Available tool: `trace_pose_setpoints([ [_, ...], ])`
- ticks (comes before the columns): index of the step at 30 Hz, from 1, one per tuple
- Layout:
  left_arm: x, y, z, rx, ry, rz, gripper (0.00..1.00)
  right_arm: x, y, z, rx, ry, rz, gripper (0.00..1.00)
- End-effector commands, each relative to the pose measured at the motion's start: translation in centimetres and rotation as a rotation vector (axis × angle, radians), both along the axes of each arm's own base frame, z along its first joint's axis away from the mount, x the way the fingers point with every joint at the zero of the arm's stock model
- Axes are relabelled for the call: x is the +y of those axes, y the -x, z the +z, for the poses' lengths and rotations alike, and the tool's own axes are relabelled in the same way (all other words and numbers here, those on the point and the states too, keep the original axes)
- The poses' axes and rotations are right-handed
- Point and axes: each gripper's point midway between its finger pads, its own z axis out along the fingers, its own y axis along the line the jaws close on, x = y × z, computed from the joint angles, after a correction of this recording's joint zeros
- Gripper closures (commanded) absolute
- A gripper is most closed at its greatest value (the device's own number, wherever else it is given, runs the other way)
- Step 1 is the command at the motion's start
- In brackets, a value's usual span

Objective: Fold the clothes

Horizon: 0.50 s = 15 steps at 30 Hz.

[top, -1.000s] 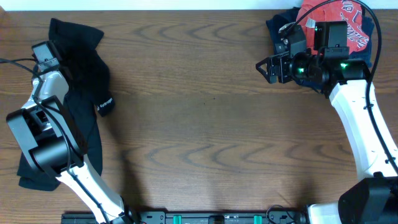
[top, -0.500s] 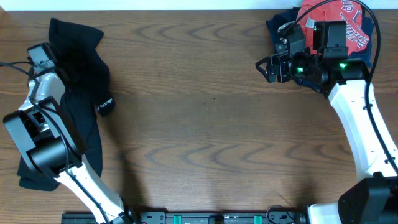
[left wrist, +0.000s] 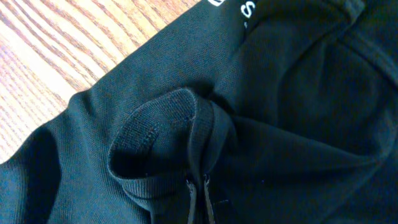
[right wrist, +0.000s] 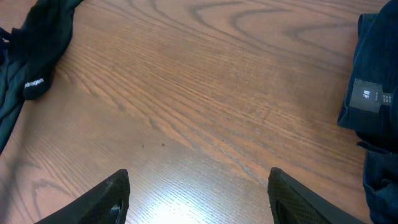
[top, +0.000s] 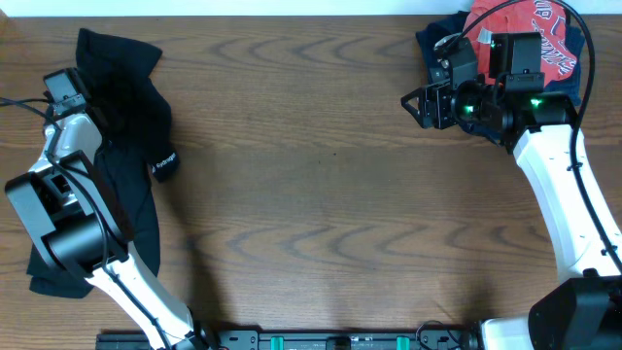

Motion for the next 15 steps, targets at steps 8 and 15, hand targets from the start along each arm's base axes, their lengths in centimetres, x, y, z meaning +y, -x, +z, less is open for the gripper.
trace_pose_setpoints([
  [8, -3.3, -1.9, 20.4, -0.403, -0.15, -0.052, 0.94, 0.6, 0.2, -0.4, 0.008, -0.003, 0.021, 0.33],
  [15, -7.5, -0.8, 30.6, -0.627, -0.222, -0.121, 0.94, 2.9, 0.9, -0.3, 0.005, -0.015, 0.081, 0.25],
])
